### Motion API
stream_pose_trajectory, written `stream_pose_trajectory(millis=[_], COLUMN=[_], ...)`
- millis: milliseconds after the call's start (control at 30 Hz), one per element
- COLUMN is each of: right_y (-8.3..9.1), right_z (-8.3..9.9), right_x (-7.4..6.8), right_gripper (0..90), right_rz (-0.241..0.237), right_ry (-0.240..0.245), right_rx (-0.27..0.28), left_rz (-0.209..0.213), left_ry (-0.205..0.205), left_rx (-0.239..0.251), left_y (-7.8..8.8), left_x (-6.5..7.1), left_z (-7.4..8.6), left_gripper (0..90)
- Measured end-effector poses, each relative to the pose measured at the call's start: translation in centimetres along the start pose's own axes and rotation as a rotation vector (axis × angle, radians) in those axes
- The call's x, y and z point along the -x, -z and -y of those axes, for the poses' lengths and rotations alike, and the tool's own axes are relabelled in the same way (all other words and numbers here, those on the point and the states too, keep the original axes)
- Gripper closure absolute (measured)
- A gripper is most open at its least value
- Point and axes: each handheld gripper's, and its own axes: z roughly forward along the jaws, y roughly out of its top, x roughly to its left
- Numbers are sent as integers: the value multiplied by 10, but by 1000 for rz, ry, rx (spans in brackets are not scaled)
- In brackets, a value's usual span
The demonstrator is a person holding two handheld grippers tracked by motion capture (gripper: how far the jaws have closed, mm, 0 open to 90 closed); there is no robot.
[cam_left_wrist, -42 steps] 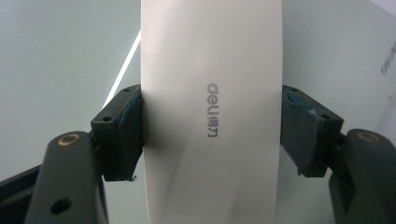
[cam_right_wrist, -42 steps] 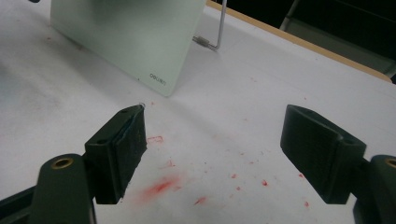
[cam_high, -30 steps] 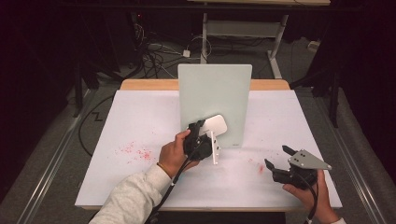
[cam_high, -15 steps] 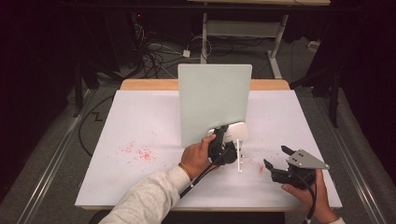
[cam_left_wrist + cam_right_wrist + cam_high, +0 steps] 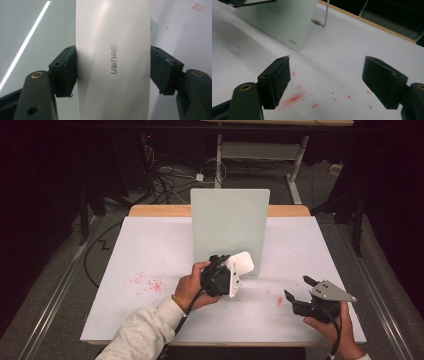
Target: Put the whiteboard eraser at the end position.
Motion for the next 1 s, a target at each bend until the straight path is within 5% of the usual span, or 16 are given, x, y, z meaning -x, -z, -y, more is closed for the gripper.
stream_pose_trajectory(millis=[167, 467, 733, 1000], right_y=[1, 0, -2, -2], right_z=[-1, -1, 0, 1], right_x=[-1, -3, -5, -6], right_gripper=[230, 231, 230, 231], right_rz=[0, -7, -19, -25], right_ry=[12, 19, 19, 27], right_rx=[5, 4, -7, -10], left_rz=[165, 386, 549, 599], left_ry=[60, 93, 48, -49], left_rx=[10, -56, -86, -127], left_y=[20, 19, 6, -2], left_x=[-9, -2, 9, 24], left_z=[10, 21, 20, 16], left_gripper=[292, 292, 291, 291])
